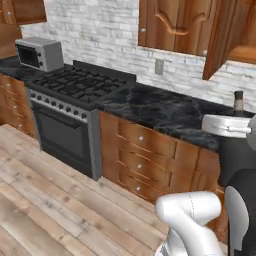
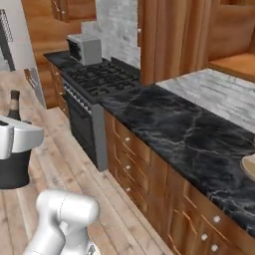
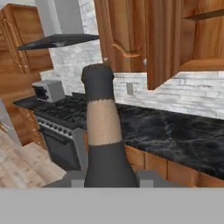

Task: There is a bowl on the dining counter. Grab a lemon wedge from the fridge and place it in the bowl. Then get the liquor bottle and glass cup from the cabinet and place them next to the bowl.

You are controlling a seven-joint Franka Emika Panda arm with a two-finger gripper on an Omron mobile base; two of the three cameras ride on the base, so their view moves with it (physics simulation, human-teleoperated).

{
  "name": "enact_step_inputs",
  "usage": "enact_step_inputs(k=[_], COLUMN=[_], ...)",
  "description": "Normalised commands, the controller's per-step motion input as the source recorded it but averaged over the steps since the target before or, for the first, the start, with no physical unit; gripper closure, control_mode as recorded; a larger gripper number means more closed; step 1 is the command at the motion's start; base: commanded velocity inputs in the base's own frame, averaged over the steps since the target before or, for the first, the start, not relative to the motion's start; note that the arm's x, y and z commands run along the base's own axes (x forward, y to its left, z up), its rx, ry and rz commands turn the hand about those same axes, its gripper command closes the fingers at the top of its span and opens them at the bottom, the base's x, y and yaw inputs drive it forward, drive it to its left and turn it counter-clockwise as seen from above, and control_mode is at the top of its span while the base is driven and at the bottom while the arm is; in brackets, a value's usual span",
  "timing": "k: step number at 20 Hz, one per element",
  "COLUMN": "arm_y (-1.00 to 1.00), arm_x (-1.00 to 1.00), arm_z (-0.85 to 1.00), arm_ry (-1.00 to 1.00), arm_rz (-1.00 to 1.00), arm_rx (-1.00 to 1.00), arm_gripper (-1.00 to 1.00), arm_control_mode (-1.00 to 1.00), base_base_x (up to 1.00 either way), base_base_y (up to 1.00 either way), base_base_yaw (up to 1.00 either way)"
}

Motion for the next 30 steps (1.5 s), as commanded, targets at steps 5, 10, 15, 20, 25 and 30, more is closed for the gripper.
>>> enact_step_inputs(k=[5,10,15,20,25,30], arm_y=[0.0,0.0,0.0,0.0,0.0,0.0], arm_x=[0.0,0.0,0.0,0.0,0.0,0.0], arm_z=[0.0,0.0,0.0,0.0,0.0,0.0], arm_ry=[0.0,0.0,0.0,0.0,0.0,0.0], arm_rz=[0.0,0.0,0.0,0.0,0.0,0.0], arm_rx=[0.0,0.0,0.0,0.0,0.0,0.0], arm_gripper=[1.0,1.0,1.0,1.0,1.0,1.0], arm_control_mode=[1.0,1.0,1.0,1.0,1.0,1.0], base_base_x=[-0.04,0.59,1.0,1.0,1.0,1.0], base_base_y=[0.77,0.71,0.39,0.34,0.8,0.73], base_base_yaw=[0.84,0.6,0.35,0.23,0.2,0.2])
